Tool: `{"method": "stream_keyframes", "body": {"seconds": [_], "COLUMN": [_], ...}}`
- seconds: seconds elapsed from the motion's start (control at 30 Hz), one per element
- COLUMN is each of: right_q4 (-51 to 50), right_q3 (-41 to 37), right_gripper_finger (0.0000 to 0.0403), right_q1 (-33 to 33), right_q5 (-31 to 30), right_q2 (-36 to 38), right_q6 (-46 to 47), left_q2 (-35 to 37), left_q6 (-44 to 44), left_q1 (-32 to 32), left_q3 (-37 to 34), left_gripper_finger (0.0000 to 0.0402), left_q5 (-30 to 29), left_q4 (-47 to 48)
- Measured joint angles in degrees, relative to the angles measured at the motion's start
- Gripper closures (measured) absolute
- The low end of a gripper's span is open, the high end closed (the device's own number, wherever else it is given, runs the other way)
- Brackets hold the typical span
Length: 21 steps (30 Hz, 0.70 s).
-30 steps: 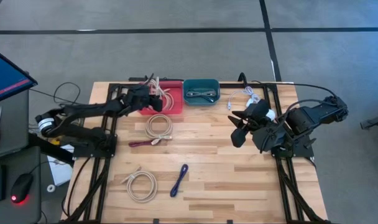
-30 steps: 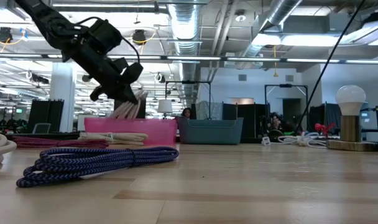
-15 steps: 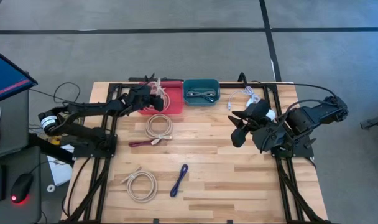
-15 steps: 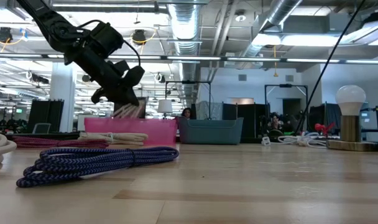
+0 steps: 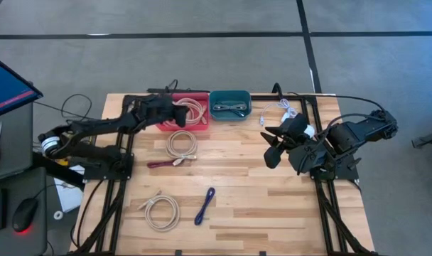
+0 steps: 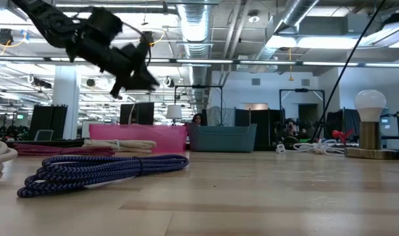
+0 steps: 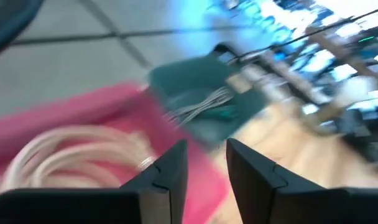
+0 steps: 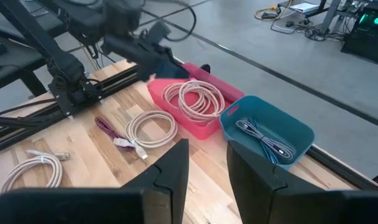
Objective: Pick & Place USB Port
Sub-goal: Put the black blue charger cable into the blue bin
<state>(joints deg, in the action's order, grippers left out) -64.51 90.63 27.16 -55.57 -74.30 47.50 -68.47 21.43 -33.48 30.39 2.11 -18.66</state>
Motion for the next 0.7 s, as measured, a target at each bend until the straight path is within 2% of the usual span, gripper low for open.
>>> {"method": "stream_keyframes", "body": {"seconds": [0.17, 0.33, 0.5, 0.7], "right_q4": [0.0, 0.0, 0.2, 0.2], "right_q3": [0.0, 0.0, 0.0, 0.0], "right_gripper_finger": [0.0301, 0.0301, 0.0301, 0.0301], "right_q1": [0.2, 0.2, 0.1, 0.1], "right_q5": [0.0, 0.0, 0.2, 0.2], "right_q2": [0.0, 0.0, 0.0, 0.0], "right_q6": [-1.3, -2.9, -4.1, -4.1], "left_q2": [8.4, 18.4, 26.2, 30.3], "left_q6": [-1.8, -3.1, -3.6, -4.1], "left_q1": [1.3, 6.7, 15.3, 26.4], "left_q3": [0.0, 0.0, 0.0, 0.0], "left_gripper_finger": [0.0307, 0.0326, 0.0355, 0.0386], "left_q5": [7.4, 8.6, 6.5, -1.8], "left_q4": [-2.8, -2.6, -2.6, -2.4]}}
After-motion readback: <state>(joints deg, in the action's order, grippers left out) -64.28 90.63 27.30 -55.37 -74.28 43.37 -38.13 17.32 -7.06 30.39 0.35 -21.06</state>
